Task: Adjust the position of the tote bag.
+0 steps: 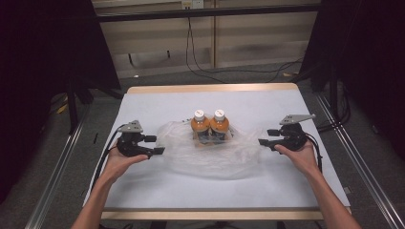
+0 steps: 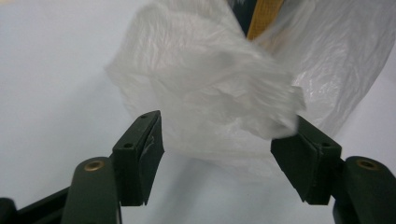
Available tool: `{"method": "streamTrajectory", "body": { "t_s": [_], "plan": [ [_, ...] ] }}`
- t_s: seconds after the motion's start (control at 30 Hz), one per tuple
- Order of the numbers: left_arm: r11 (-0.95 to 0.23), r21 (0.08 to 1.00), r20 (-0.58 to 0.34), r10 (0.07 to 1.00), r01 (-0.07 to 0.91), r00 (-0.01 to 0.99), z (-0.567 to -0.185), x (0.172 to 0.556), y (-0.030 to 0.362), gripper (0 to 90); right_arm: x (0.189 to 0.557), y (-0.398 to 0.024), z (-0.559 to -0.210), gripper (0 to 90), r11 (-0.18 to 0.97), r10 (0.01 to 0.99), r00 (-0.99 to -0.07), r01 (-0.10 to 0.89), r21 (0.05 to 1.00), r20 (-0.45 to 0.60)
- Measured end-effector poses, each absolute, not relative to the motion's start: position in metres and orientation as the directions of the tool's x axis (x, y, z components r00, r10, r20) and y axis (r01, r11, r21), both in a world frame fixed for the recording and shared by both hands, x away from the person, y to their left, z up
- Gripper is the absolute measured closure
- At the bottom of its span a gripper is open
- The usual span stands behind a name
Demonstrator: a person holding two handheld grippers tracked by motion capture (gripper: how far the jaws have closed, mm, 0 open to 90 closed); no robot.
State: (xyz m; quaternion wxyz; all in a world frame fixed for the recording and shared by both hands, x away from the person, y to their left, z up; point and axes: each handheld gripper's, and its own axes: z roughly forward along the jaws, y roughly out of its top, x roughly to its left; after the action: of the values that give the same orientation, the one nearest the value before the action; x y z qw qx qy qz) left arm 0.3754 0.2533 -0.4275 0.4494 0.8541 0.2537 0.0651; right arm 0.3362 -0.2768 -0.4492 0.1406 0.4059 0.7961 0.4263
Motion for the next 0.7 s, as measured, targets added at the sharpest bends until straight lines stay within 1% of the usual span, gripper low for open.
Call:
{"method": "streamTrajectory", "body": {
  "t_s": [0.07,0.1,0.13,0.17,0.23,0.27,0.3,0.37,0.43,0.5,0.53,0.6,0.63,0.7],
  "plan": [
    [-0.413,0.834,-0.126,0.504,0.367,0.854,-0.417,0.374,0.259,32.8,0.335,-0.279,-0.442,35.7,0.276,0.770,-0.625,0.510,0.815,0.130],
    [-0.413,0.834,-0.126,0.504,0.367,0.854,-0.417,0.374,0.259,33.0,0.334,-0.280,-0.439,35.3,0.263,0.769,-0.625,0.503,0.824,0.136],
    [-0.393,0.853,-0.112,0.505,0.343,0.856,-0.408,0.371,0.262,33.3,0.334,-0.281,-0.435,35.3,0.257,0.767,-0.627,0.493,0.831,0.135],
    [-0.401,0.856,-0.090,0.506,0.326,0.858,-0.404,0.371,0.263,33.9,0.333,-0.282,-0.432,35.6,0.254,0.766,-0.630,0.482,0.839,0.130],
    [-0.397,0.863,-0.078,0.505,0.312,0.859,-0.401,0.370,0.263,35.2,0.331,-0.282,-0.428,37.5,0.245,0.762,-0.634,0.472,0.847,0.132],
    [-0.378,0.878,-0.070,0.505,0.293,0.860,-0.394,0.369,0.263,36.2,0.330,-0.281,-0.426,40.1,0.243,0.756,-0.641,0.465,0.851,0.134],
    [-0.377,0.880,-0.067,0.503,0.288,0.862,-0.392,0.367,0.261,39.1,0.330,-0.279,-0.425,44.1,0.246,0.748,-0.649,0.459,0.854,0.134],
    [-0.394,0.881,-0.043,0.486,0.262,0.873,-0.388,0.365,0.255,44.9,0.330,-0.272,-0.422,48.0,0.261,0.732,-0.670,0.448,0.855,0.127],
    [-0.416,0.876,-0.039,0.446,0.245,0.894,-0.387,0.362,0.244,52.8,0.329,-0.263,-0.419,56.1,0.276,0.711,-0.693,0.435,0.857,0.123],
    [-0.447,0.865,-0.027,0.412,0.228,0.911,-0.386,0.361,0.231,58.3,0.329,-0.252,-0.416,63.0,0.300,0.688,-0.717,0.419,0.857,0.110],
    [-0.468,0.857,-0.021,0.388,0.217,0.921,-0.385,0.361,0.224,63.6,0.329,-0.247,-0.414,68.5,0.313,0.676,-0.730,0.413,0.855,0.105],
    [-0.510,0.835,-0.003,0.372,0.207,0.928,-0.386,0.364,0.210,73.5,0.331,-0.237,-0.412,74.8,0.347,0.648,-0.756,0.399,0.849,0.090],
    [-0.519,0.826,-0.015,0.371,0.220,0.928,-0.388,0.367,0.201,75.4,0.333,-0.232,-0.411,78.4,0.362,0.638,-0.765,0.397,0.844,0.087],
    [-0.548,0.810,-0.004,0.353,0.210,0.935,-0.390,0.373,0.188,77.2,0.336,-0.224,-0.410,82.4,0.383,0.619,-0.781,0.394,0.836,0.084]
  ]
}}
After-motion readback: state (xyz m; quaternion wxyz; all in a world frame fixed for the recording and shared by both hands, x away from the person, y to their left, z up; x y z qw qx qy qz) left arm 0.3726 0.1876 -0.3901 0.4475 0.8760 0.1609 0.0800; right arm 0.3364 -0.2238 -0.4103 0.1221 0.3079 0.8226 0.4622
